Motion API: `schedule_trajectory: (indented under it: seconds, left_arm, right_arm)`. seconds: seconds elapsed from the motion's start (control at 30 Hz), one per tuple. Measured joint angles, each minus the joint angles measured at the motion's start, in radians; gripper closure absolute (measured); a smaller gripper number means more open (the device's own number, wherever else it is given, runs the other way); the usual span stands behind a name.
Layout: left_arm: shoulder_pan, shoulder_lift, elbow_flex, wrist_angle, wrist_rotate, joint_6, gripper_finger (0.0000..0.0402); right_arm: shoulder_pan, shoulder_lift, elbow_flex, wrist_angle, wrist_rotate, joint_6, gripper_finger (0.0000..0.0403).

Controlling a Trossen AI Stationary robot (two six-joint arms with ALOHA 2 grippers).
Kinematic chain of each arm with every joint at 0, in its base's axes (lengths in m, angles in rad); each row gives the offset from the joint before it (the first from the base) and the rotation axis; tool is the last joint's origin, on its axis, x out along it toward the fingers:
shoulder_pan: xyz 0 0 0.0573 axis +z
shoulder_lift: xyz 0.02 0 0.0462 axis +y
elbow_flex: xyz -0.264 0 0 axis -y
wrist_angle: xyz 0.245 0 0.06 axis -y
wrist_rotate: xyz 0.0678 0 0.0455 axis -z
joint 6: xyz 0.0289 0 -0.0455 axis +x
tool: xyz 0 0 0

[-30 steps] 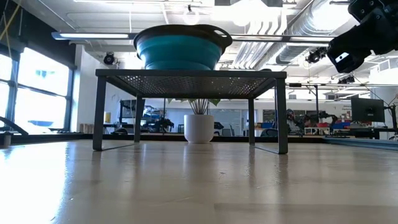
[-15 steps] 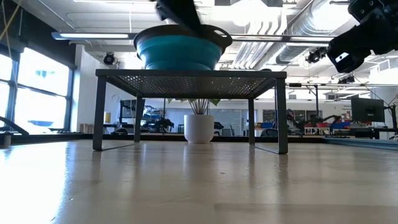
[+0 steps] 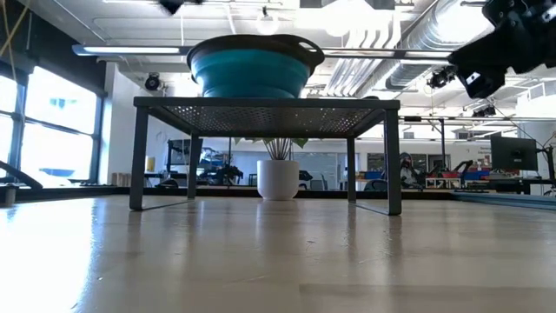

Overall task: Pick & Place Fruit
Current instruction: Put the strawberry into the blue strainer bowl on the shelf

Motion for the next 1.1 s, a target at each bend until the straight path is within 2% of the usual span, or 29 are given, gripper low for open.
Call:
schedule_trajectory:
  seconds: [0.27,0.43,0.57,0.7,0.87,1.1]
  left_arm:
    - [0.003,-0.240,-0.235,0.092,0.180,0.058,0.0389]
    - [0.004,-0.467,-0.380,0.118,0.297,0.083,0.0389]
    - [0.003,-0.639,-0.473,0.084,0.321,0.071,0.0389]
    - [-0.012,-0.757,-0.527,0.077,0.327,0.068,0.0389]
    - [-0.059,-0.831,-0.545,0.044,0.334,0.049,0.0389]
    - [-0.068,-0.843,-0.544,0.047,0.333,-0.015,0.0389]
  right_arm:
    - [0.000,0.010,-0.001,0.132,0.075,0.002,0.0399]
    - [0.000,0.027,0.000,0.244,0.087,0.001,0.0399]
    - [0.000,0.064,-0.002,0.289,0.090,0.008,0.0399]
    - [0.003,0.119,0.000,0.356,0.093,0.009,0.0399]
    - [0.002,0.214,0.000,0.484,0.093,0.011,0.0399]
    - [0.002,0.333,0.000,0.608,0.094,0.010,0.0399]
